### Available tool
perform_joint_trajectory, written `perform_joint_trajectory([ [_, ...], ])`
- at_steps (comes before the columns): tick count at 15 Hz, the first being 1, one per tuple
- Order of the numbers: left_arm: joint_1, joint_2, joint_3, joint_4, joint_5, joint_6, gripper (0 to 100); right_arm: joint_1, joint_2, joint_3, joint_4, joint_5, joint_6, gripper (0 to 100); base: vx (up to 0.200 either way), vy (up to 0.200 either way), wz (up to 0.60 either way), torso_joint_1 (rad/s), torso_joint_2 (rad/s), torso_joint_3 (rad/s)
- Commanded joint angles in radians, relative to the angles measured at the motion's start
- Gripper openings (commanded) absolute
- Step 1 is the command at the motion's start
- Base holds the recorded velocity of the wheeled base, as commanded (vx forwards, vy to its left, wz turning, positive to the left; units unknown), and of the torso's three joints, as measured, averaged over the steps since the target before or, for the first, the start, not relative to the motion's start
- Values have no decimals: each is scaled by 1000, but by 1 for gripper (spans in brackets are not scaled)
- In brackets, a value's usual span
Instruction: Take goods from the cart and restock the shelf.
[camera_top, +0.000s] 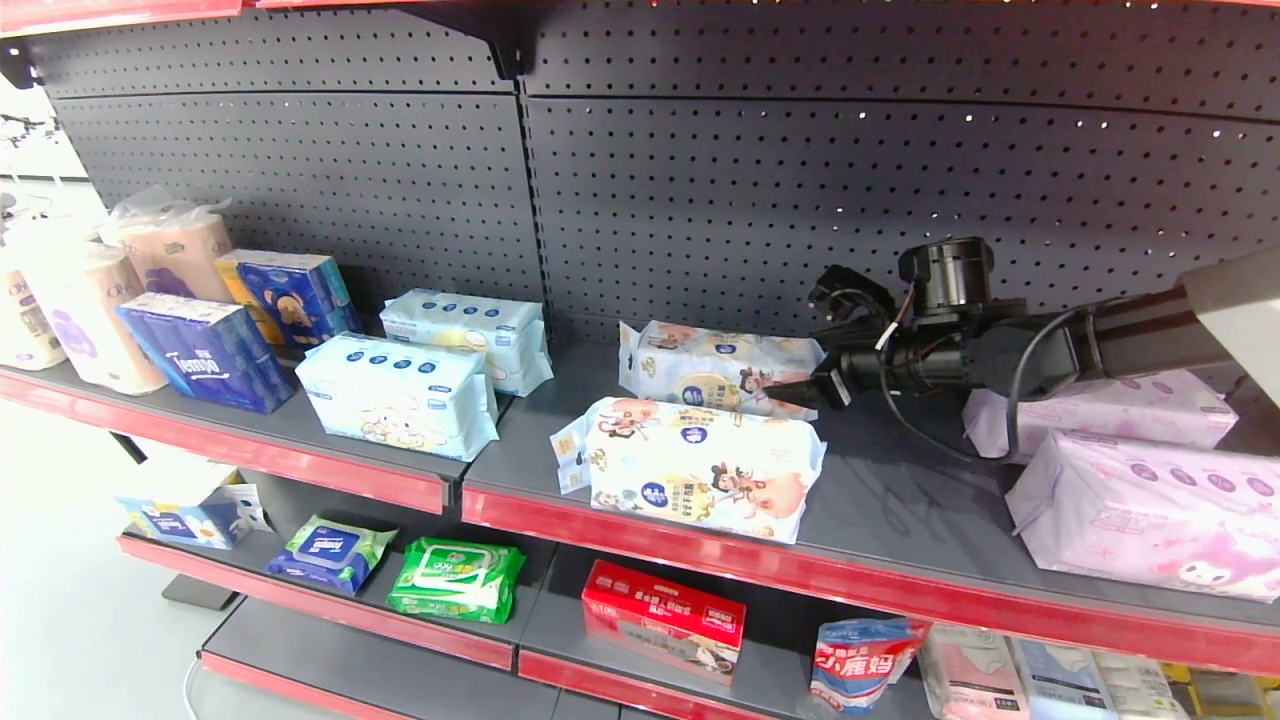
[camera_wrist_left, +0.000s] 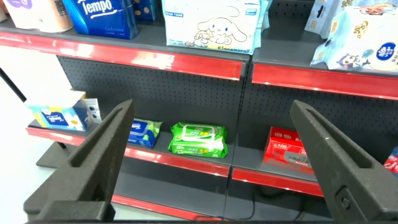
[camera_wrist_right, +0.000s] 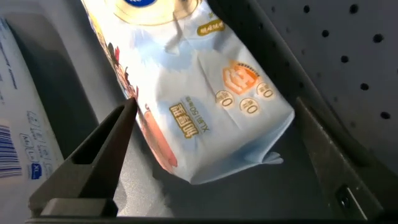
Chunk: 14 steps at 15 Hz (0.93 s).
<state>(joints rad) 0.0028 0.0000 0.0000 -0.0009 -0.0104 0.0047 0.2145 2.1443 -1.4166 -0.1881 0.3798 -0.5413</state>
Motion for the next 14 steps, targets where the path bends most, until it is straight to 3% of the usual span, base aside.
perform_joint_trajectory([
  [1, 0, 0, 0, 1, 0, 0, 100, 0, 9, -1, -1, -1, 0, 100, 0, 0, 0, 0, 0, 0],
  [13, 0, 0, 0, -1, 0, 0, 100, 20, 46, -42, -1, -5, 0, 100, 0, 0, 0, 0, 0, 0],
  [14, 0, 0, 0, -1, 0, 0, 100, 20, 46, -42, -1, -5, 1, 0, 0, 0, 0, 0, 0, 0],
])
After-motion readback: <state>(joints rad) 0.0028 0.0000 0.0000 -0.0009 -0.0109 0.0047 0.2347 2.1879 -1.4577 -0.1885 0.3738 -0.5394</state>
